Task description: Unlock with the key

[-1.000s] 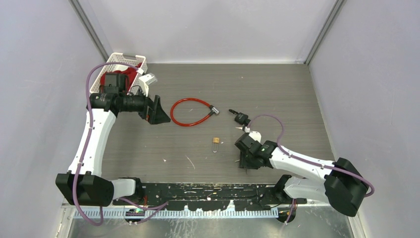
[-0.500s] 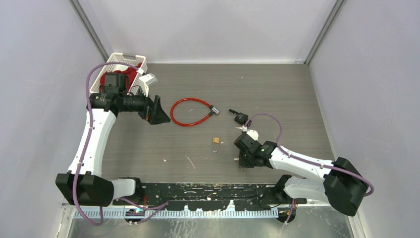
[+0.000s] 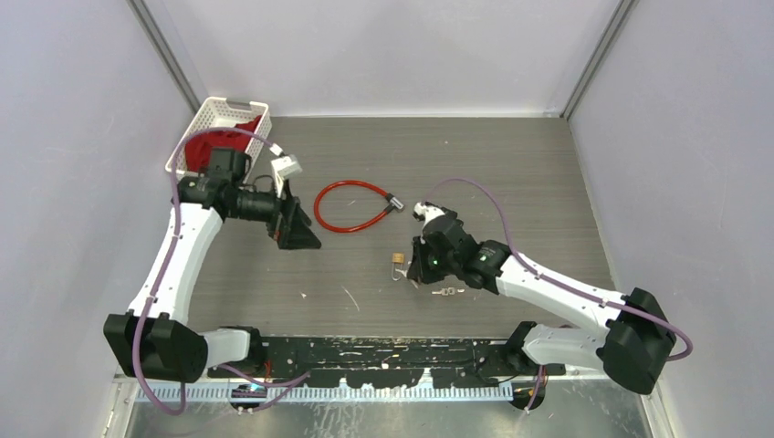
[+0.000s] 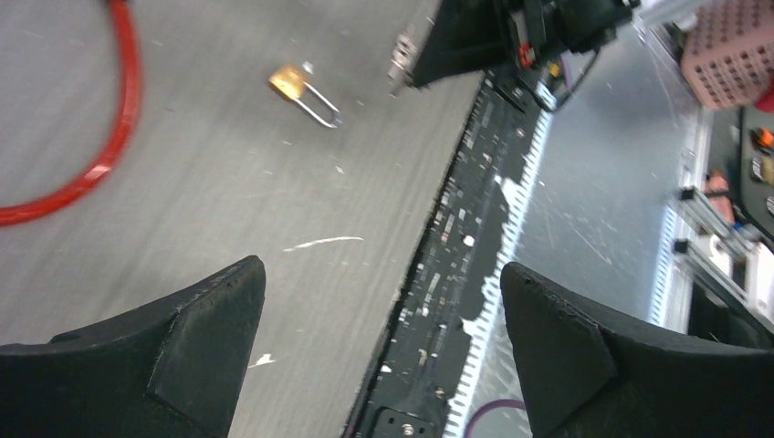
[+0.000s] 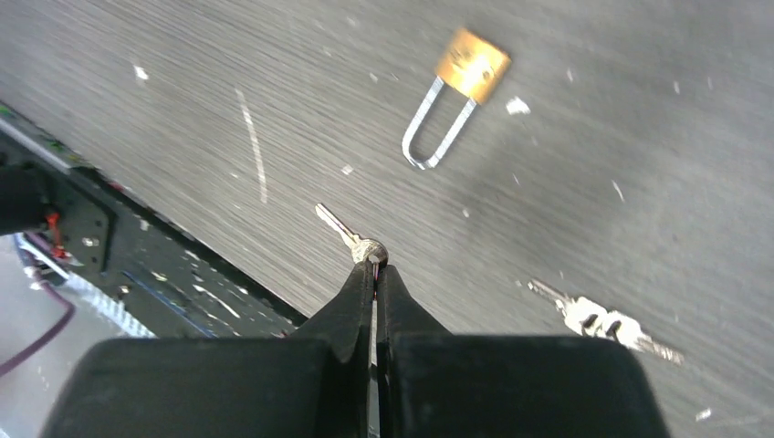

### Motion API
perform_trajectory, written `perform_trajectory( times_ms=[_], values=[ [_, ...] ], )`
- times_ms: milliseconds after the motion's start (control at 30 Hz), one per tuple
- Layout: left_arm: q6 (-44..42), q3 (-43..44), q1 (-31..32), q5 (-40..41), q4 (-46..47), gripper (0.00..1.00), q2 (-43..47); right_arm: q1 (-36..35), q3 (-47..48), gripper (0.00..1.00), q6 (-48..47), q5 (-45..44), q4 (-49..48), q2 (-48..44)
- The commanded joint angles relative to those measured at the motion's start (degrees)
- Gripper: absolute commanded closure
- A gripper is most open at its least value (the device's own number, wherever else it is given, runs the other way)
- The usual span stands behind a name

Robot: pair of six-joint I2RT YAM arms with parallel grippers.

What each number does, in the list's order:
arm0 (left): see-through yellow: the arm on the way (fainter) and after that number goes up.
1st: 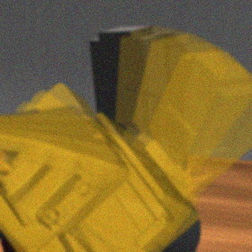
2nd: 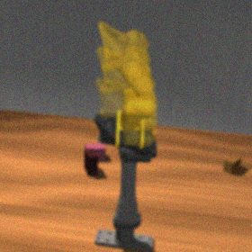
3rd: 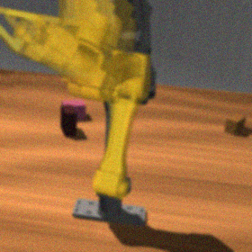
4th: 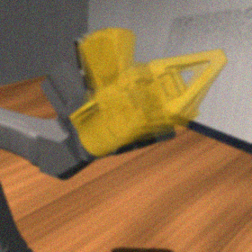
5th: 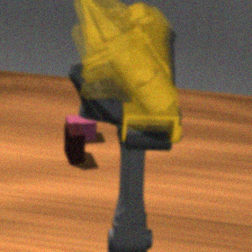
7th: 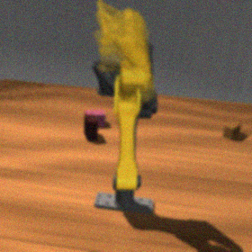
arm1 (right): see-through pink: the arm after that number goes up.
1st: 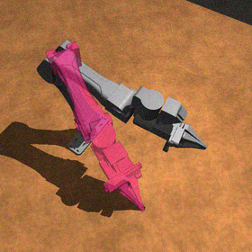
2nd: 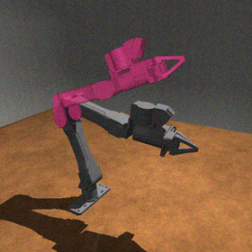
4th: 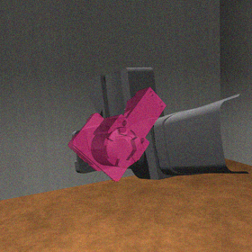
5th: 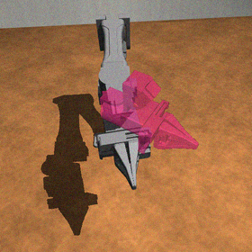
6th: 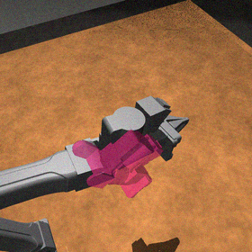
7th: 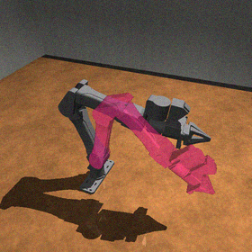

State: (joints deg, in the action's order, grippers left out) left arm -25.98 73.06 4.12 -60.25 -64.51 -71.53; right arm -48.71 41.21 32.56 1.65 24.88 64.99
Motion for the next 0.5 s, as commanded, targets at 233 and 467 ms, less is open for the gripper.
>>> perform_trajectory(
  times_ms=[233,467],
  values=[
    [18.0,-11.6,11.4,-1.9,16.1,0.0,2.1,-1.1,11.4,0.99,-9.3,0.5,-13.1,2.6],
    [24.1,-8.7,12.2,-4.6,18.5,0.12,-4.3,-3.0,16.2,0.99,-11.4,1.3,-14.1,6.0]
  ],
)
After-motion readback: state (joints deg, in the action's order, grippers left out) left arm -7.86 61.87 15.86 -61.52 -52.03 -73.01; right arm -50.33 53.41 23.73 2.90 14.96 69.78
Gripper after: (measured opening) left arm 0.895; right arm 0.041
